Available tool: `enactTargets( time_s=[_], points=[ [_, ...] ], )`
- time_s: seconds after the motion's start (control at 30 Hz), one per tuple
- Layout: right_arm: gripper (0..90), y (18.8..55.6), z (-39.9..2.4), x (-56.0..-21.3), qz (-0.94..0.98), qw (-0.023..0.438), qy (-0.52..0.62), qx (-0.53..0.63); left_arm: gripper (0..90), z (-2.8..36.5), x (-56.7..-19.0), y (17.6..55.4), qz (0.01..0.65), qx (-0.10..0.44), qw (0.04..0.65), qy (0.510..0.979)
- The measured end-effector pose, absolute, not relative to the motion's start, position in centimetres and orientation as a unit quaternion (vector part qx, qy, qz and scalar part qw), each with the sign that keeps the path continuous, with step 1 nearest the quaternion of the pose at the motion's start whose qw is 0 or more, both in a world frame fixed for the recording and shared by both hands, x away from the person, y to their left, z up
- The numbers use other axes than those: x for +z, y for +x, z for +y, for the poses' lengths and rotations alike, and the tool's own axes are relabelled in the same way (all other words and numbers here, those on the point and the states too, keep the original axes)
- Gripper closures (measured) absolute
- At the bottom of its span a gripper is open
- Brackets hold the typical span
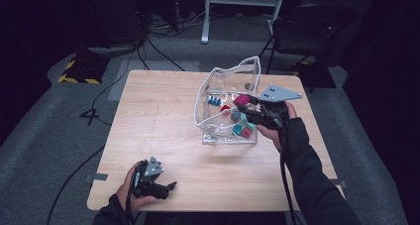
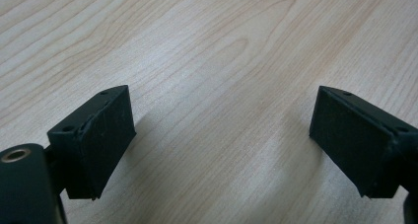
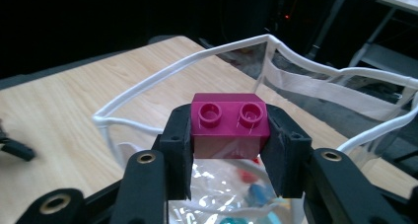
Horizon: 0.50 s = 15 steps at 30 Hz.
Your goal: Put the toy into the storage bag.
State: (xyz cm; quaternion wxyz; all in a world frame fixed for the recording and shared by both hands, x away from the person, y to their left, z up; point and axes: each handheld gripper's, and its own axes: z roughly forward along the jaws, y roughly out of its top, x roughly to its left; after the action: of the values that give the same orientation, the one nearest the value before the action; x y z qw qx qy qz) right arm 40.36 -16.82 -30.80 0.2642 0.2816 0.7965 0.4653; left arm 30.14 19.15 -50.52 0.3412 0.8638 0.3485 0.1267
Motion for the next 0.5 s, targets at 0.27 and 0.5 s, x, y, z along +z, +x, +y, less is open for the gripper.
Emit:
enactTargets(
  time_s=[0.27,0.5],
  points=[
    [59.2,42.8,-16.3,-31.0,0.791,0.26,0.314,0.458,10.2,19.2,-50.5,30.1,0.348,0.126,0.341,0.864],
    [59.2,44.4,-15.6,-31.3,0.79,0.263,0.331,0.443,10.2,19.2,-50.5,30.1,0.348,0.126,0.341,0.864]
  ],
)
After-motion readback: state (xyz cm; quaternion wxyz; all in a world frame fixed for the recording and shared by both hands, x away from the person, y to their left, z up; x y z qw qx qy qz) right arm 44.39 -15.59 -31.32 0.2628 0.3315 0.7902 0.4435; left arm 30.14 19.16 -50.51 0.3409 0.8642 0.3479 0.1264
